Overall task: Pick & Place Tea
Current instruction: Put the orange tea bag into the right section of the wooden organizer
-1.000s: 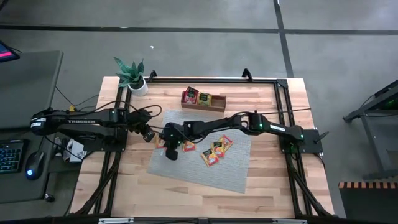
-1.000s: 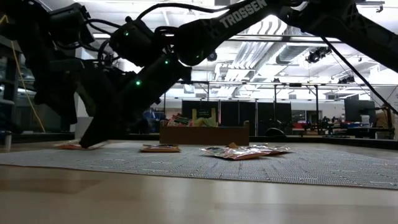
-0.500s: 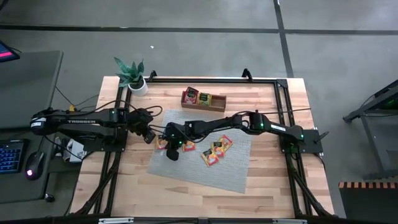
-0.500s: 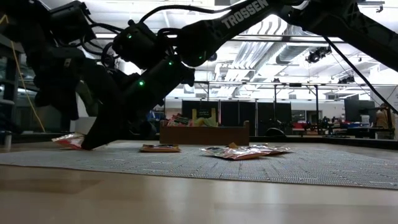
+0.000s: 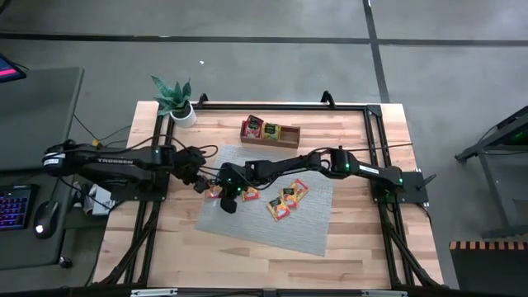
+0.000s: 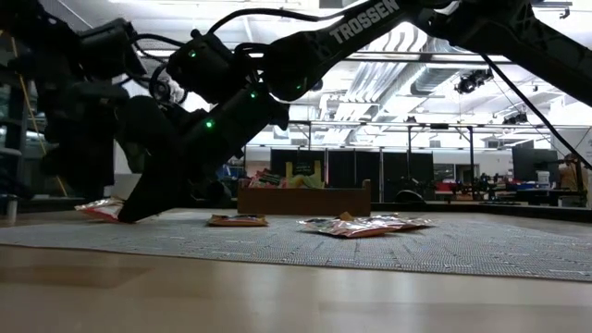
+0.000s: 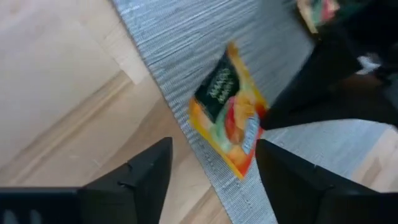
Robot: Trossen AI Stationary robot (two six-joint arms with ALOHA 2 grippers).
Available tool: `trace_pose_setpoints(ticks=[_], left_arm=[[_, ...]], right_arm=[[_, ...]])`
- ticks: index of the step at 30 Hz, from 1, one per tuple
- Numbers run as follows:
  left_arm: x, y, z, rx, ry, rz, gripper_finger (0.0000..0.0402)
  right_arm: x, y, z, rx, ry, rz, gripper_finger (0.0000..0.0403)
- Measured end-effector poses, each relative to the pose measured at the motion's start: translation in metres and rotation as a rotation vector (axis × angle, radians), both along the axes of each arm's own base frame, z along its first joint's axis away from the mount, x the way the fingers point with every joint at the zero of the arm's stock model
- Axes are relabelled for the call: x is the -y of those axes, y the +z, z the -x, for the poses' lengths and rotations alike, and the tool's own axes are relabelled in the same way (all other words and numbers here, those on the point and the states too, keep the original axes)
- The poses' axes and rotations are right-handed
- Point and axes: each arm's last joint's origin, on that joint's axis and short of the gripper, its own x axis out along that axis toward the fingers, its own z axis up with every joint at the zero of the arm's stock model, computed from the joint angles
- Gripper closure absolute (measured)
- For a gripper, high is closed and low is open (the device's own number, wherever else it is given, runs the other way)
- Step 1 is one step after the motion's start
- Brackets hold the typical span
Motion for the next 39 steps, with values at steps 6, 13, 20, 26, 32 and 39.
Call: trace_pose_setpoints(ticks=[6,13,20,26,32,39], left_arm=[[-0.001,-0.009,-0.004,0.027,0.05,0.007,0.0158],[-0.002,-0.005,-0.01,0.104,0.059,0.018,0.0158],[-0.003,-0.008,-0.011,0.079,0.079,0.015,0.0176],[-0.003,-0.015,-0.014,0.036,0.086,0.012,0.0233],[-0.004,-0.018,-0.014,0.012,0.083,0.004,0.034],[-0.004,-0.018,-0.014,0.011,0.08,-0.025,0.0396]], right_arm=[[0.0,0.0,0.0,-0.001,-0.002,-0.003,0.0403],[0.0,0.0,0.0,0.0,-0.002,-0.003,0.0403],[0.0,0.0,0.0,0.007,-0.001,-0.002,0.0403],[-0.001,0.0,-0.001,0.018,0.0,-0.003,0.0403],[-0.001,0.001,-0.001,0.022,0.001,-0.001,0.0403],[-0.001,0.001,-0.002,0.022,0.002,-0.004,0.0403]])
